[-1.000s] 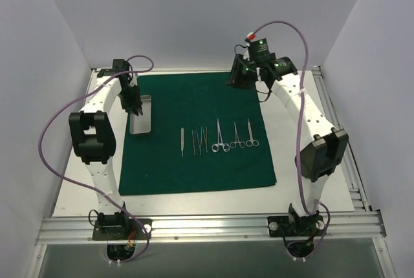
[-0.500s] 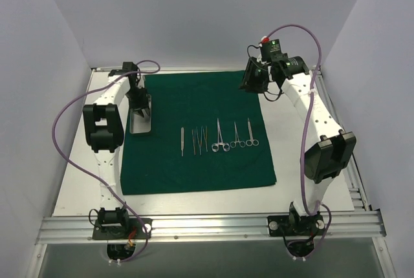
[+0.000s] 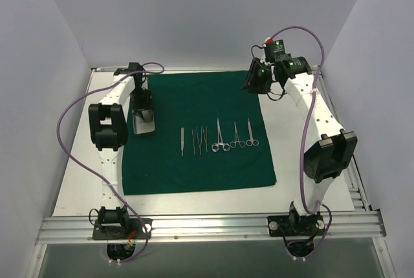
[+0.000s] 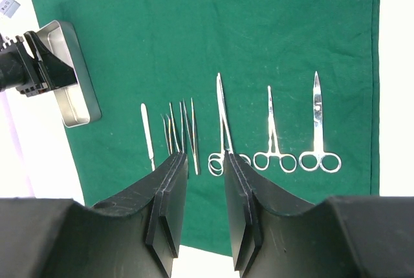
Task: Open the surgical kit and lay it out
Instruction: Adjust the container in the surgical kit.
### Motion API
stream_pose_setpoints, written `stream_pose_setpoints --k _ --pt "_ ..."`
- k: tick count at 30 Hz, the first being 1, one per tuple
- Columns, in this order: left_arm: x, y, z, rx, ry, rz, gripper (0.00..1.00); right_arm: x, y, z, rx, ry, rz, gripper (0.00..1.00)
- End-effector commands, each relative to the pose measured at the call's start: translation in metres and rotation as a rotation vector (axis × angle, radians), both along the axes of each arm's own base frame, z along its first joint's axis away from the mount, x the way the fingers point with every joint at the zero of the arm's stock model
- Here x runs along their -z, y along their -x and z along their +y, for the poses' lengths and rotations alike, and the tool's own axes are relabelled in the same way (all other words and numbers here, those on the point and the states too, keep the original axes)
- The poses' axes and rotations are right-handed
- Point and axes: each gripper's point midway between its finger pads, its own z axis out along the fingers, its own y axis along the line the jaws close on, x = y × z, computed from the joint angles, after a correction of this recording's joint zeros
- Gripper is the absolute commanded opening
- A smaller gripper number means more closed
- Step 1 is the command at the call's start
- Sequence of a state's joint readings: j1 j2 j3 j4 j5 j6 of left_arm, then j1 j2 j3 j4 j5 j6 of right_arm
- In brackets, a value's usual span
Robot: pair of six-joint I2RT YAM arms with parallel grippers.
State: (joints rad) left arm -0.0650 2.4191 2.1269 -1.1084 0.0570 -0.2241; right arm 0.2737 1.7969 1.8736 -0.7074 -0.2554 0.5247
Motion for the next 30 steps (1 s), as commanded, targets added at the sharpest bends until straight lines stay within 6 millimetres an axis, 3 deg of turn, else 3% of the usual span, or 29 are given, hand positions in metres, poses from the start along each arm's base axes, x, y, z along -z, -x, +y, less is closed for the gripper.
stream_pose_setpoints --k 1,5,17,22,26,30 --pt "0.009 0.006 0.004 -0.007 -0.049 0.043 0.51 -0.005 0.006 -0.002 -0.012 -0.013 -0.003 0.30" --pt "0.008 0.007 0.009 -0.015 -0.071 0.044 0.50 -0.003 0.006 -0.001 -0.019 -0.019 0.003 0.30" --pt "-0.077 -0.015 0.004 -0.014 -0.039 -0.193 0.51 -0.001 0.003 0.003 -0.039 -0.046 -0.008 0.30" --pt "-0.103 -0.012 0.020 -0.047 -0.110 -0.238 0.59 0.001 0.002 0.006 -0.048 -0.065 -0.007 0.30" --pt "-0.100 -0.006 0.040 -0.089 -0.148 -0.216 0.67 0.001 0.002 0.007 -0.057 -0.077 -0.009 0.30" --pt "-0.076 0.000 0.050 -0.106 -0.147 -0.131 0.68 -0.001 0.002 0.007 -0.060 -0.082 -0.013 0.30"
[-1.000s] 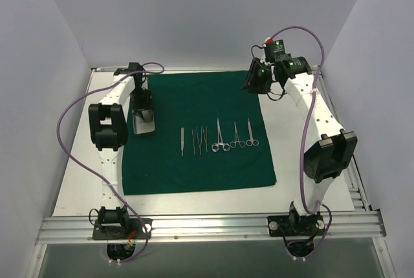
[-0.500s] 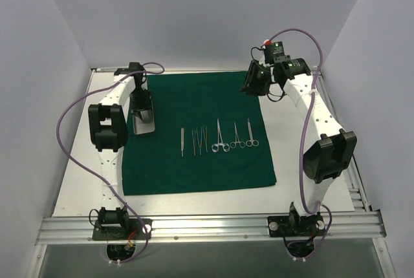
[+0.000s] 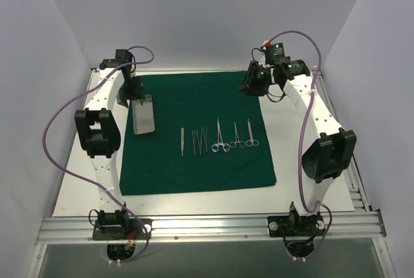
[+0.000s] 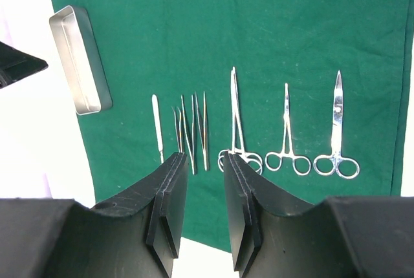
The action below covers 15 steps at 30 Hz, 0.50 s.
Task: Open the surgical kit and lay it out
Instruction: Adjust the container in the surgical kit.
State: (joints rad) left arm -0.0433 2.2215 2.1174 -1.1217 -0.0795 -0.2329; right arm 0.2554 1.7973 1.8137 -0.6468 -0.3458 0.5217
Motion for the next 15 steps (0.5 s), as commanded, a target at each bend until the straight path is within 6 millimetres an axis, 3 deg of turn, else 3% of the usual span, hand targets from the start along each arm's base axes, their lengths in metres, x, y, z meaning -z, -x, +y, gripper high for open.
stream_pose_setpoints --k 1,12,15 --pt "0.014 0.006 0.018 -0.050 -0.020 0.058 0.68 -0.011 0.003 -0.002 -0.015 -0.017 -0.027 0.30" --pt "0.056 -0.004 0.015 -0.040 0.009 0.124 0.62 -0.012 0.008 -0.017 0.011 -0.011 -0.021 0.30" --pt "0.063 -0.005 0.013 -0.033 0.028 0.141 0.48 -0.010 0.009 -0.019 0.014 -0.012 -0.015 0.30"
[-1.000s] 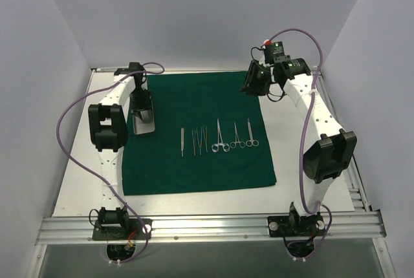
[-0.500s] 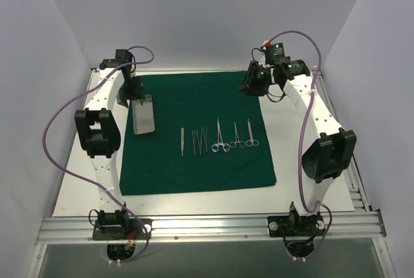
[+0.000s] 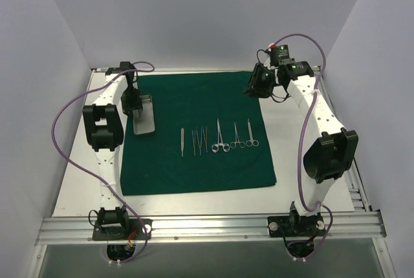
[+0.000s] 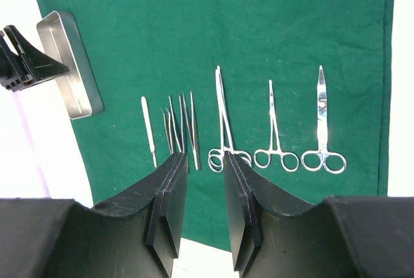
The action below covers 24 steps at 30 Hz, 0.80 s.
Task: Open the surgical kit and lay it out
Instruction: Adjust the container in the surgical kit.
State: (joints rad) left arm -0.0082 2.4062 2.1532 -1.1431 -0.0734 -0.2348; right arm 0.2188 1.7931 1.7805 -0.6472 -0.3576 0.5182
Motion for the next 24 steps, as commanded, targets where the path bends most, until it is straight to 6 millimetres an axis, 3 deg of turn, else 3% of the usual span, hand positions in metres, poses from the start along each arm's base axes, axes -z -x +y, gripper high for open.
stream_pose_setpoints --k 1,3,4,11,24 --pt "-0.009 -0.009 -0.004 0.001 0.026 -0.026 0.45 -0.020 0.008 -0.004 -0.011 -0.012 -0.044 0.30" --pt "-0.006 -0.009 -0.005 0.006 0.036 -0.023 0.40 -0.019 0.008 -0.005 -0.009 -0.013 -0.042 0.30" --pt "-0.005 -0.009 0.010 -0.013 0.042 -0.023 0.38 -0.019 0.008 -0.005 -0.007 -0.015 -0.041 0.30" --pt "0.002 -0.013 0.009 0.014 0.115 -0.020 0.05 -0.017 0.005 -0.003 -0.009 -0.019 -0.036 0.30" --pt "-0.005 -0.013 0.005 0.043 0.164 -0.049 0.02 -0.012 0.004 -0.001 -0.004 -0.028 -0.018 0.30"
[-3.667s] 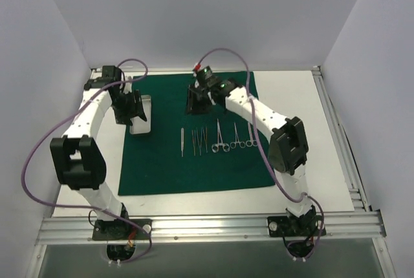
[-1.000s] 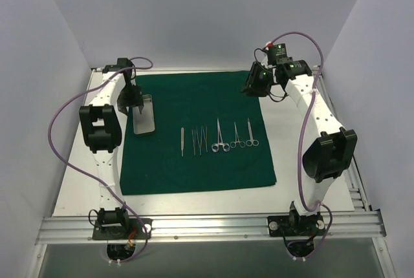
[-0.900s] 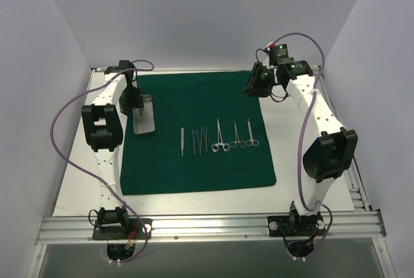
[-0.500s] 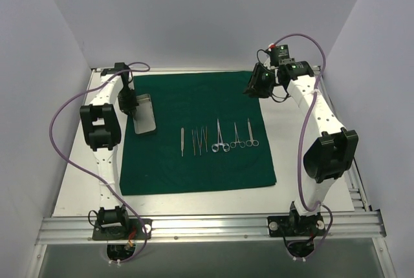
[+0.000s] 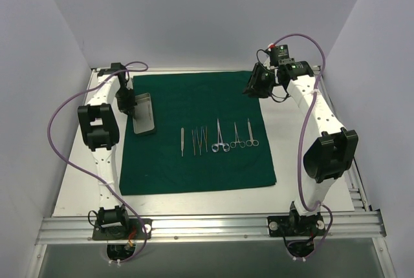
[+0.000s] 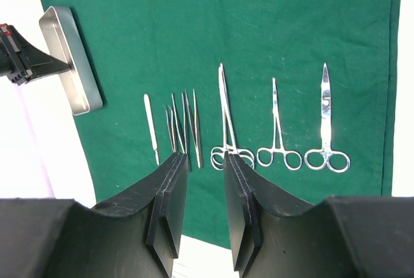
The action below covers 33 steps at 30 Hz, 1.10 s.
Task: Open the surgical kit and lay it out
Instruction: Adjust the container in the surgical kit.
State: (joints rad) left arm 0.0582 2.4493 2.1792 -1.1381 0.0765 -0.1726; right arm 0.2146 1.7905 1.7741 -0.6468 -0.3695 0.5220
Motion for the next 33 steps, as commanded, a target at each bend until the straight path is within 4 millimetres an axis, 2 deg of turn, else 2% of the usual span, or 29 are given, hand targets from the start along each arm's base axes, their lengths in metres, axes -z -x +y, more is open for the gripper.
stream_pose_setpoints --k 1,10,16,20,21,24,27,30,31,33 --pt "-0.017 -0.008 -0.004 0.020 0.027 -0.072 0.02 -0.012 0.003 -0.001 -0.004 -0.018 -0.027 0.30" --pt "-0.019 -0.003 0.006 0.022 0.002 -0.057 0.02 -0.012 0.004 -0.002 -0.001 -0.018 -0.031 0.30" --pt "-0.017 0.001 0.021 0.015 -0.131 -0.013 0.03 -0.012 0.002 0.000 -0.008 -0.027 -0.031 0.30" --pt "-0.018 0.002 0.023 0.005 -0.144 -0.014 0.22 -0.011 0.002 0.001 -0.010 -0.028 -0.027 0.30" --pt "-0.019 0.001 0.022 0.001 -0.142 -0.015 0.29 -0.010 0.002 0.001 -0.011 -0.029 -0.025 0.30" --pt "-0.021 0.002 0.022 -0.005 -0.148 -0.014 0.38 -0.010 0.001 0.002 -0.014 -0.030 -0.024 0.30" --pt "-0.030 0.001 0.023 -0.017 -0.154 -0.022 0.40 -0.010 0.001 0.002 -0.016 -0.031 -0.024 0.30" --pt "-0.052 -0.005 0.027 -0.045 -0.180 -0.065 0.44 -0.006 0.002 0.002 -0.017 -0.030 -0.015 0.30" --pt "-0.058 -0.006 0.028 -0.054 -0.188 -0.079 0.48 -0.007 0.002 0.002 -0.017 -0.031 -0.018 0.30" --pt "-0.080 -0.010 0.029 -0.085 -0.195 -0.130 0.49 -0.006 0.002 0.002 -0.017 -0.030 -0.017 0.30"
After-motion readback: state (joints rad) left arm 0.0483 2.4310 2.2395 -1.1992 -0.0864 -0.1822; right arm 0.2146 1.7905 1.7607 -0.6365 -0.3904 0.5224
